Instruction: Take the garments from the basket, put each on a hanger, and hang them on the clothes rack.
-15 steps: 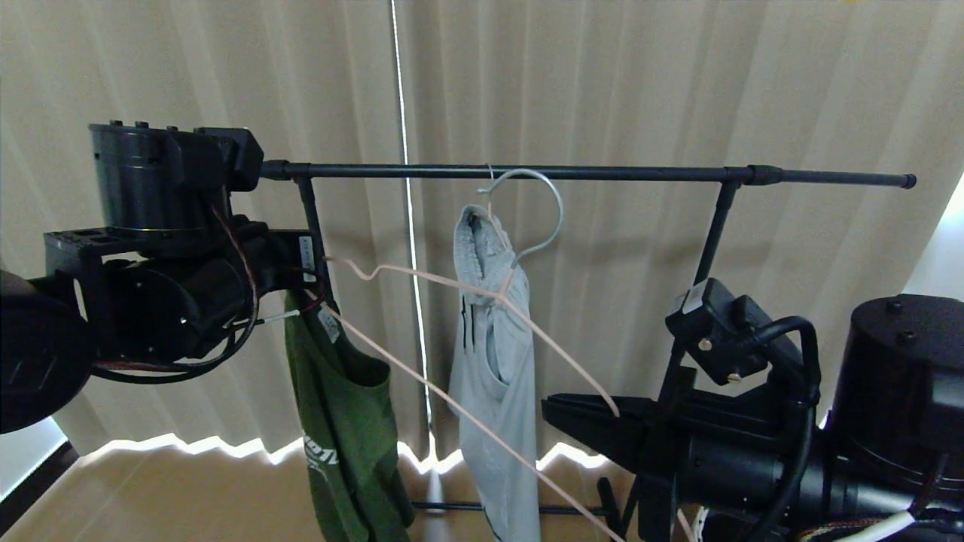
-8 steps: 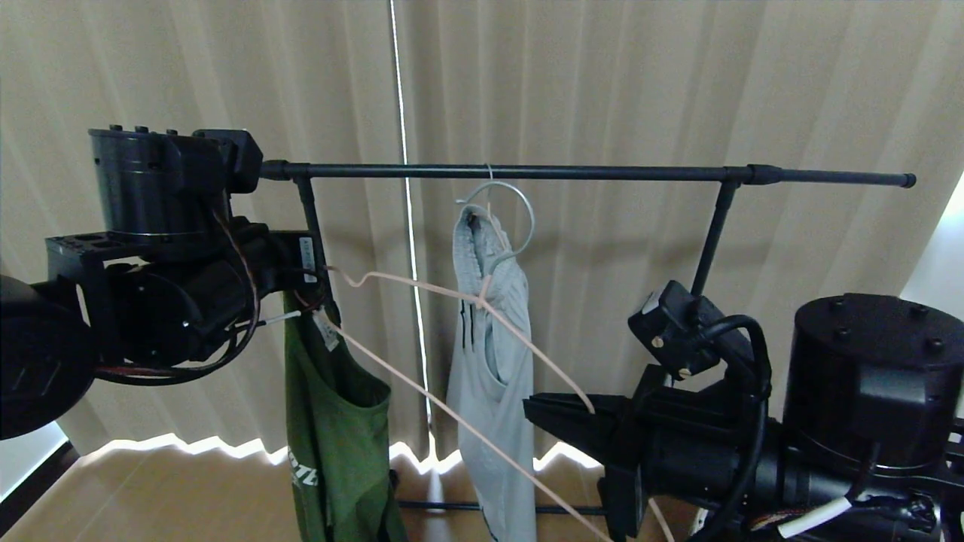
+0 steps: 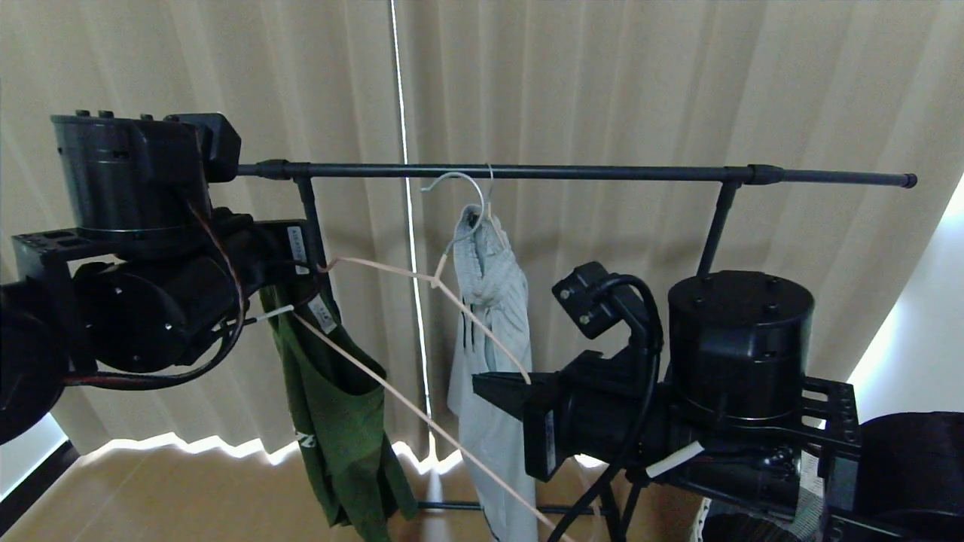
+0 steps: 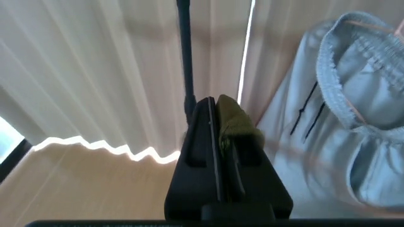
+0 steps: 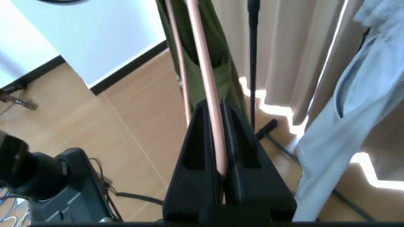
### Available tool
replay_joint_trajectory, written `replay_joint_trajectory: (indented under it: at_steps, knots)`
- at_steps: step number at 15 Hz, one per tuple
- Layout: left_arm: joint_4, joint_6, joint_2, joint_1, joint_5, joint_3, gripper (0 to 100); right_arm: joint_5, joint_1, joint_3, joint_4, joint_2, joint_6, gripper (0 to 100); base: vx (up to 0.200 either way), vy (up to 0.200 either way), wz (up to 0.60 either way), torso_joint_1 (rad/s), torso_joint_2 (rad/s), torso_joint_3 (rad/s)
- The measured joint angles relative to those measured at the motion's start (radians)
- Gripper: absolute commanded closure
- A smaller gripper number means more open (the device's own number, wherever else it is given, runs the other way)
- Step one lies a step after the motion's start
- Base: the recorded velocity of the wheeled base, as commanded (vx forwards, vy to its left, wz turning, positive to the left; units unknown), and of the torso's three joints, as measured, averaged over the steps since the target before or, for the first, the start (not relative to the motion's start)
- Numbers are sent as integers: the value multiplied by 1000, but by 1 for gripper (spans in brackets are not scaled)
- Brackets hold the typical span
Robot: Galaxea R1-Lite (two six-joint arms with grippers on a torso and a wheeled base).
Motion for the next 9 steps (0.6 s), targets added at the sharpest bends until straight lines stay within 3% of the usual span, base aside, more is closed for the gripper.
replay_joint_trajectory:
  at_steps: [9]
  knots:
    - [1, -22, -84, -188, 9, 43, 100, -19, -14, -128, 1, 125, -1, 100, 0, 0, 0, 0, 0, 0]
